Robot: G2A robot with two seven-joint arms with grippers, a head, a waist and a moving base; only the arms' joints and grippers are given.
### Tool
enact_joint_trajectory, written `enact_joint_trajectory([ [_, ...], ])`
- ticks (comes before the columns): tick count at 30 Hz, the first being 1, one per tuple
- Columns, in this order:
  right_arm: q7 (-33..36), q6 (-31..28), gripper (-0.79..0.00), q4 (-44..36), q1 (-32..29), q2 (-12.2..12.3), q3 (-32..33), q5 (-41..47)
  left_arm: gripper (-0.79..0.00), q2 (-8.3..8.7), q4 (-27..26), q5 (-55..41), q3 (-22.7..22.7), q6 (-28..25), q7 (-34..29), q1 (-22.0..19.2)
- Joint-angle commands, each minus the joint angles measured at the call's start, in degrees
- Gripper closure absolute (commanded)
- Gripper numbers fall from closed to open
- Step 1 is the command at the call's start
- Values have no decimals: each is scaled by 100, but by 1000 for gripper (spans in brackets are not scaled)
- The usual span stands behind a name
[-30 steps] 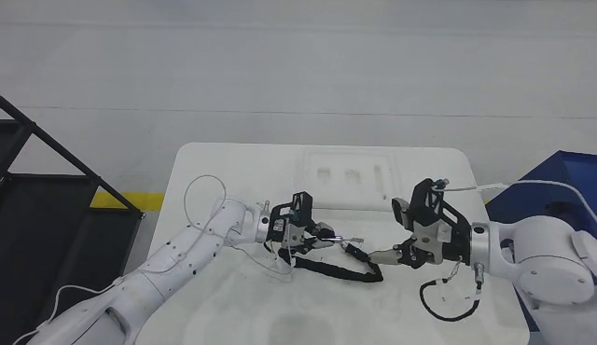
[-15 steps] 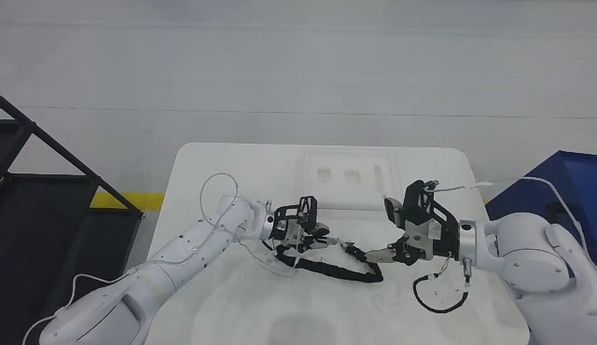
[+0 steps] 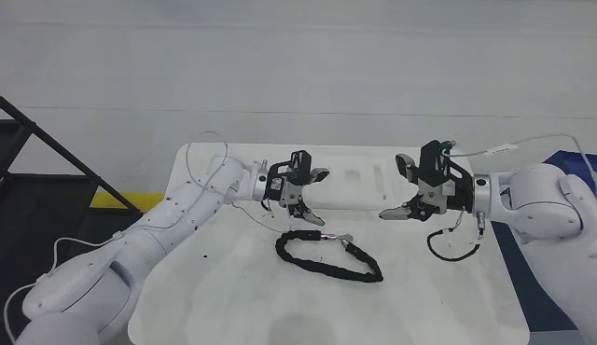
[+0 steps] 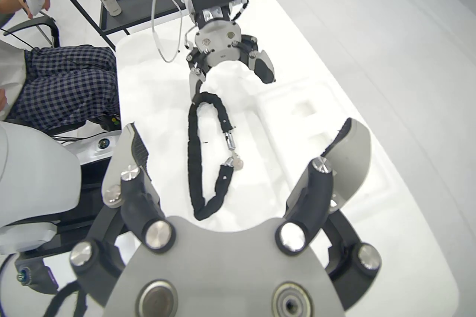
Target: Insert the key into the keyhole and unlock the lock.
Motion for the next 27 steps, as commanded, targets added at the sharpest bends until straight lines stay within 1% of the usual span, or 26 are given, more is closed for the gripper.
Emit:
enact_joint_trajectory([
  [1,48,-154,-785,285,345,-14,-65,28,-785,93,53,-357,224,0,34,-360],
  [4,131,-356,-785,702,864,-46,-230,173,-785,223,131,-915,622,0,57,-894],
  [8,118,-385,-785,1147,1469,-79,-571,263,-785,376,214,-1586,1206,0,29,-1593],
  [10,96,-407,-785,1368,1738,-91,-755,323,-785,444,251,-1897,1405,0,51,-1891],
  [11,85,-418,-785,1471,1867,-97,-843,353,-785,477,235,-2019,1405,0,32,-1977],
  [16,8,-495,-785,1851,2366,-105,-1162,486,-785,662,124,-2620,1405,0,-210,-2238],
  [19,-37,-540,-785,2000,2535,-91,-1266,512,-785,744,48,-2901,1405,0,-390,-2287],
  [27,-56,-559,-785,2077,2605,-78,-1309,520,-785,744,48,-2901,1406,0,-390,-2287],
])
